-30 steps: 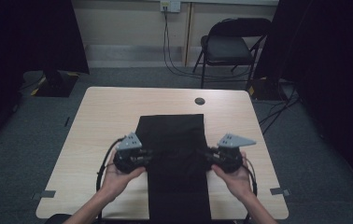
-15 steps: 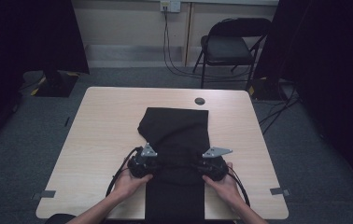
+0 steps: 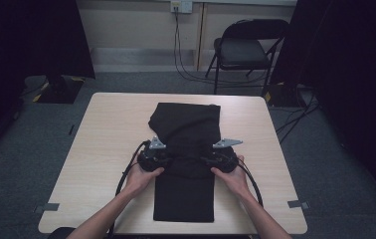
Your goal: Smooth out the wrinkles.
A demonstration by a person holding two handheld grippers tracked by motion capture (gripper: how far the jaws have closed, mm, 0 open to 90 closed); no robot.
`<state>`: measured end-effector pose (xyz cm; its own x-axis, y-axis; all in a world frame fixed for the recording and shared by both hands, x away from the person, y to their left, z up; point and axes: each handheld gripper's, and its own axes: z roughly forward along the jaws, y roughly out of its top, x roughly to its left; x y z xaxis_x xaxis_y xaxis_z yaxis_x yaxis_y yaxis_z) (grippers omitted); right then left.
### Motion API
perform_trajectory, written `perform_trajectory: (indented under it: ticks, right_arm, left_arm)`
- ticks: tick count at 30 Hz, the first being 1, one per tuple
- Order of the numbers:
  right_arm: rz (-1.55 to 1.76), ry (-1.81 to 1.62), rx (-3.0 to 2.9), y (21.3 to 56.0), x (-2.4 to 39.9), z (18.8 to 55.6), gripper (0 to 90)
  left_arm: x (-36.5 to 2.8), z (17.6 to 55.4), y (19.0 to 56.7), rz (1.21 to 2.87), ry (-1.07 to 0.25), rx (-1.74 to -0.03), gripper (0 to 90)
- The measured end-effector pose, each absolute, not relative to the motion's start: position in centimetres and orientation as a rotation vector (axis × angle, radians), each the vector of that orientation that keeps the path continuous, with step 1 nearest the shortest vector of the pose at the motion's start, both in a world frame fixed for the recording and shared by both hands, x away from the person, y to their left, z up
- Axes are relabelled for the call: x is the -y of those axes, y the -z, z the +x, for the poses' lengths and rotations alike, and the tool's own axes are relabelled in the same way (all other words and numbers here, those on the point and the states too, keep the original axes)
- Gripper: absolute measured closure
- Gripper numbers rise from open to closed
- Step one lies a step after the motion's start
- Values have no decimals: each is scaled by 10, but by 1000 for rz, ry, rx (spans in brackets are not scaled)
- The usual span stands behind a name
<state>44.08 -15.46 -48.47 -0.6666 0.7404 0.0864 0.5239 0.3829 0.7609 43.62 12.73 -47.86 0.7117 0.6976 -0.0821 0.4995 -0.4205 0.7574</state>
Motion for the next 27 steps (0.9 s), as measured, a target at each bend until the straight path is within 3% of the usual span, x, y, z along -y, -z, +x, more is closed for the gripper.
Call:
perform_trajectory:
  ticks: [5, 8, 11, 14, 16, 21, 27]
  right_arm:
    - [1116, -1185, -2370, 474, 155, 444, 434]
    - [1134, -1202, -2343, 468, 152, 451, 391]
    - [1180, -1244, -2304, 467, 152, 458, 396]
    - [1189, -1232, -2328, 470, 152, 460, 528]
    - [1162, -1256, -2333, 469, 154, 453, 621]
    - [1079, -1278, -2358, 461, 159, 432, 674]
    - [1065, -1256, -2380, 468, 164, 415, 685]
  left_arm:
    - [-132, 444, 467, 2036, -274, -905, 505]
    - [-129, 449, 475, 2045, -251, -929, 457]
    - [-128, 450, 484, 2083, -253, -940, 574]
    - [-135, 445, 477, 2103, -230, -891, 699]
    - [-138, 438, 469, 2117, -219, -848, 712]
    - [-145, 418, 451, 2087, -206, -785, 552]
    - [-153, 427, 446, 2011, -290, -870, 539]
